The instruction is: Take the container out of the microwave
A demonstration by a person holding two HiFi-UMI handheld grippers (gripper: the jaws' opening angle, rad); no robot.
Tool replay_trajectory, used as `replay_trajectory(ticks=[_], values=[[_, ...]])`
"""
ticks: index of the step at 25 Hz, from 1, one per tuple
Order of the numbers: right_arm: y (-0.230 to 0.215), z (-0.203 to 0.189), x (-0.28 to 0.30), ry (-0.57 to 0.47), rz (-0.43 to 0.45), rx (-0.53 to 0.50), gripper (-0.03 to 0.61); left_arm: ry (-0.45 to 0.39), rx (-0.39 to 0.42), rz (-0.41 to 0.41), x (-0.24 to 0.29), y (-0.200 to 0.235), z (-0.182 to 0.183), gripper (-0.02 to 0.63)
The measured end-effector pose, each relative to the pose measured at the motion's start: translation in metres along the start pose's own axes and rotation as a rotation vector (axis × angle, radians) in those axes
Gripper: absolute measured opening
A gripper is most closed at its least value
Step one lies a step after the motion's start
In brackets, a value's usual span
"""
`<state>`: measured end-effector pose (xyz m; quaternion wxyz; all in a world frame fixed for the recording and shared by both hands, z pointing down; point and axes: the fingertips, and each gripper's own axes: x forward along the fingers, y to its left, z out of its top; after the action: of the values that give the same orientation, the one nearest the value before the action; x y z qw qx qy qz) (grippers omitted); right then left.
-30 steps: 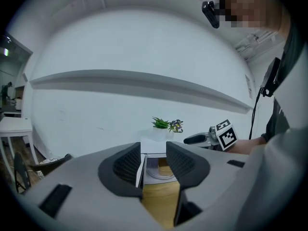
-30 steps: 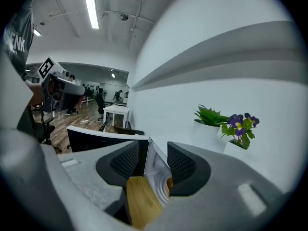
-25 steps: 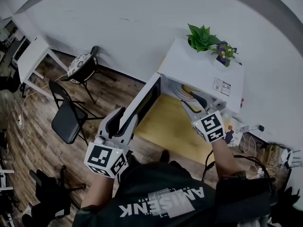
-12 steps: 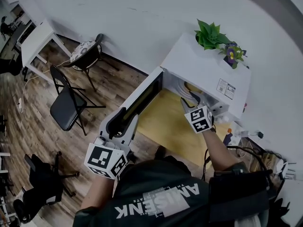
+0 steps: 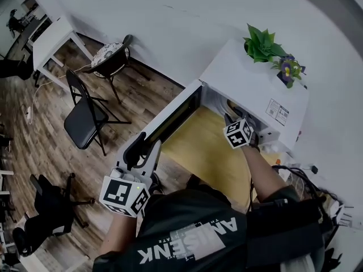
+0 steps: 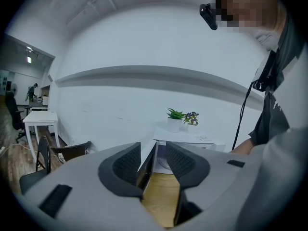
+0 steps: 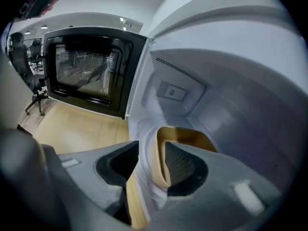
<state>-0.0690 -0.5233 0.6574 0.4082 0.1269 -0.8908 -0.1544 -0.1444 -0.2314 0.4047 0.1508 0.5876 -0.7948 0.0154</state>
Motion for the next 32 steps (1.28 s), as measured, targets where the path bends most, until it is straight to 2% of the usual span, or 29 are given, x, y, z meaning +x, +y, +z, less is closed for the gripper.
replay_trajectory(ticks=[4, 7, 11, 13, 15, 24, 32], values=[[-0.006, -0.005, 0.011, 0.035, -0.02, -0.022, 0.169, 0.003, -0.005, 0.018, -0.002, 0.003, 0.003, 0.149], [-0.005, -0.006, 0.016, 0.057, -0.023, -0.083, 0.167, 0.013, -0.012, 0.012, -0.002, 0.003, -0.001, 0.149], [0.002, -0.008, 0.019, 0.086, -0.018, -0.149, 0.137, 0.01, -0.01, 0.008, -0.003, 0.006, 0.001, 0.149], [0.0, -0.008, 0.019, 0.083, -0.035, -0.157, 0.101, 0.014, -0.009, -0.001, -0.004, 0.005, 0.002, 0.149], [-0.002, -0.006, 0.018, 0.073, -0.046, -0.145, 0.041, 0.015, -0.007, -0.012, -0.006, 0.006, 0.0, 0.149], [0.005, 0.005, 0.003, 0.056, -0.015, -0.066, 0.032, 0.017, -0.001, -0.054, -0.01, 0.021, 0.005, 0.149], [0.042, 0.03, -0.033, 0.008, 0.006, 0.032, 0.028, 0.022, 0.02, -0.169, -0.008, 0.027, 0.016, 0.149]])
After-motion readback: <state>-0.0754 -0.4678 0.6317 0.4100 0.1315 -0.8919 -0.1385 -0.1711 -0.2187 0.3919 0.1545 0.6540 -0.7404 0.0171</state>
